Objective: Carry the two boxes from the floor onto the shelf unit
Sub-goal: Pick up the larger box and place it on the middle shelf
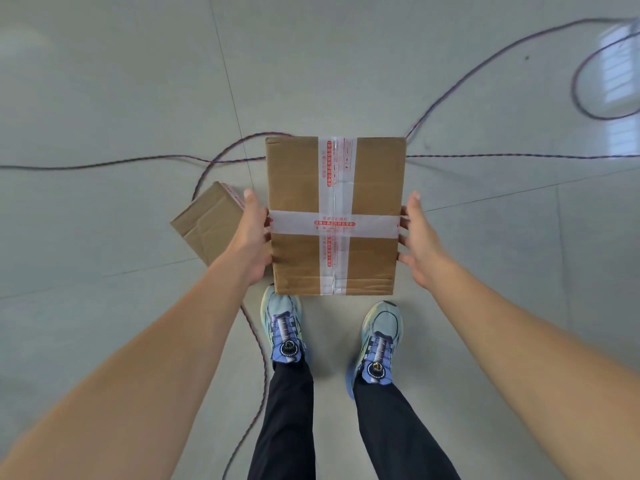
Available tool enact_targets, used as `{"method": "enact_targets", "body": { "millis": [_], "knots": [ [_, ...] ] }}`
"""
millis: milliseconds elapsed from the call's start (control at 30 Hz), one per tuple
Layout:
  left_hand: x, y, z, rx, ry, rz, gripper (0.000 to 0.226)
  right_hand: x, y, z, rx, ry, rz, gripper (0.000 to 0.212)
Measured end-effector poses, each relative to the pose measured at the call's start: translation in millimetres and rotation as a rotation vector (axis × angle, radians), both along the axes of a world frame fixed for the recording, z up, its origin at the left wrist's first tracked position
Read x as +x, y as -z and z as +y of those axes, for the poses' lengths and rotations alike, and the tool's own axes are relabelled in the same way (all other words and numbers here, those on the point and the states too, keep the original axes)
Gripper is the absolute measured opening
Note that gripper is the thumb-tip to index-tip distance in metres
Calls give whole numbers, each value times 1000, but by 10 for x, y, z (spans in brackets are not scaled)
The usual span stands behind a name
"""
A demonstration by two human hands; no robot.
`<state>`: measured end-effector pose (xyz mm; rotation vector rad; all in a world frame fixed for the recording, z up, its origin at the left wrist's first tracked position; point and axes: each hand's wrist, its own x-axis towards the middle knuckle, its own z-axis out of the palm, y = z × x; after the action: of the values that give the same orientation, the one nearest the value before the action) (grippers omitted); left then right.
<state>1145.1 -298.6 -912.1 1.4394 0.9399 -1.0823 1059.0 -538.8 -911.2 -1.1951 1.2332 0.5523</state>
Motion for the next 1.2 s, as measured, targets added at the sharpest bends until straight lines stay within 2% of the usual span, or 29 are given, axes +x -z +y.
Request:
{"method": "enact_targets", "body": {
  "millis": [100,200,400,867,1033,1200],
  "knots": [
    [43,-467,25,-1,-57,-17,96,54,-510,-36,-23,-7,-41,82],
    [139,-1063,7,4,-54,-37,96,181,-1118,-94,-54,-3,-110,72],
    [427,-2404,-100,-36,-73,-172,86,545,-2442,-250,-121,2,-258,68],
    [744,-5584,-228,-245,-45,-569,83,921,-5687,-678,-133,-34,-564,96],
    [865,-6433,-227,-317,-11,-695,81,900,-6509,-738,-155,5,-737,90],
    [933,-6953,-178,-407,-70,-782,76,859,-7079,-800,-182,11,-861,80]
  ]
}}
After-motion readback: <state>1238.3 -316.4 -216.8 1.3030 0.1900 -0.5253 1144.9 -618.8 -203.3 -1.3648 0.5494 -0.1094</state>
